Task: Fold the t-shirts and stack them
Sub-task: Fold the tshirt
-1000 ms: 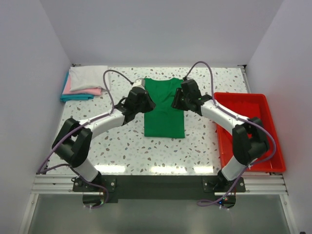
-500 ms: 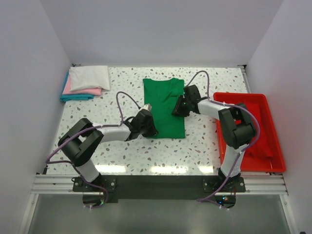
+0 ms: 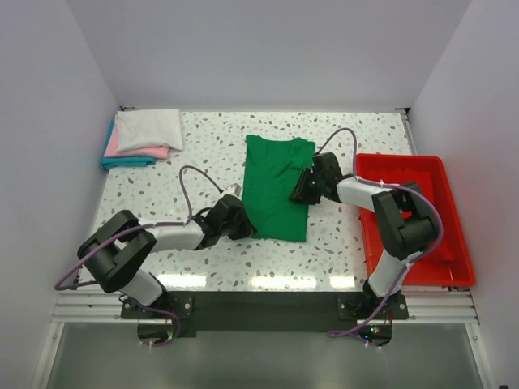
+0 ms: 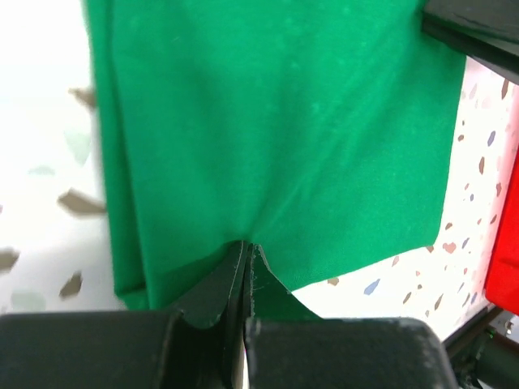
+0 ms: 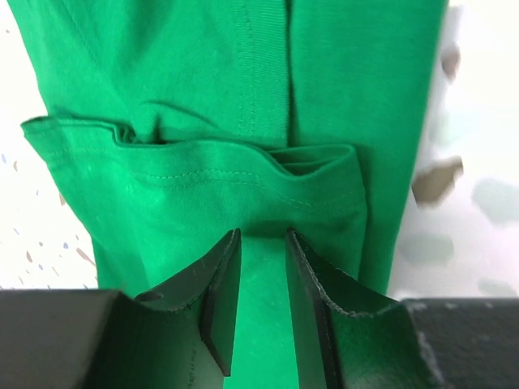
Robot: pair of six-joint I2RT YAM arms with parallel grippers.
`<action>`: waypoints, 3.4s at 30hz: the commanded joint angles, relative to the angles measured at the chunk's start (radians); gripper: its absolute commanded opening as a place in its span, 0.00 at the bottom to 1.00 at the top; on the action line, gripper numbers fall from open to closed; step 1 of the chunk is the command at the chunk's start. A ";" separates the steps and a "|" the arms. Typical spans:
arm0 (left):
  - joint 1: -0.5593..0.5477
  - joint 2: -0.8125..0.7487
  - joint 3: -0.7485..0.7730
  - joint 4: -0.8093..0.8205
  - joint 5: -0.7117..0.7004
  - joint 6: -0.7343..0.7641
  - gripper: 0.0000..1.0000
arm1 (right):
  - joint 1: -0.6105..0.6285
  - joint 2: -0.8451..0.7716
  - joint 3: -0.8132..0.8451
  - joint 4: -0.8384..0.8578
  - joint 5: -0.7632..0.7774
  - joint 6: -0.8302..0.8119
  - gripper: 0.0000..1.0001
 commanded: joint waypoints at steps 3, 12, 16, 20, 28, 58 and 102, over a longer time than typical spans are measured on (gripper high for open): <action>-0.034 -0.075 -0.097 -0.037 0.009 -0.037 0.00 | -0.006 -0.067 -0.070 -0.068 0.044 -0.064 0.35; -0.043 -0.266 -0.136 -0.086 -0.037 -0.051 0.09 | 0.011 -0.203 -0.004 -0.250 0.106 -0.190 0.52; -0.038 -0.365 -0.091 -0.233 -0.131 -0.033 0.30 | 0.029 -0.320 -0.014 -0.342 0.153 -0.193 0.55; 0.007 -0.389 -0.096 -0.283 -0.119 -0.014 0.42 | 0.084 -0.476 -0.116 -0.390 0.173 -0.123 0.55; 0.023 -0.365 -0.130 -0.180 -0.028 0.041 0.63 | 0.229 -0.642 -0.324 -0.361 0.239 0.092 0.59; 0.031 -0.236 -0.202 -0.083 -0.071 -0.002 0.42 | 0.244 -0.589 -0.545 -0.131 0.161 0.255 0.49; -0.108 -0.685 0.076 -0.647 -0.329 0.008 0.00 | 0.510 -0.770 -0.092 -0.796 0.454 0.011 0.00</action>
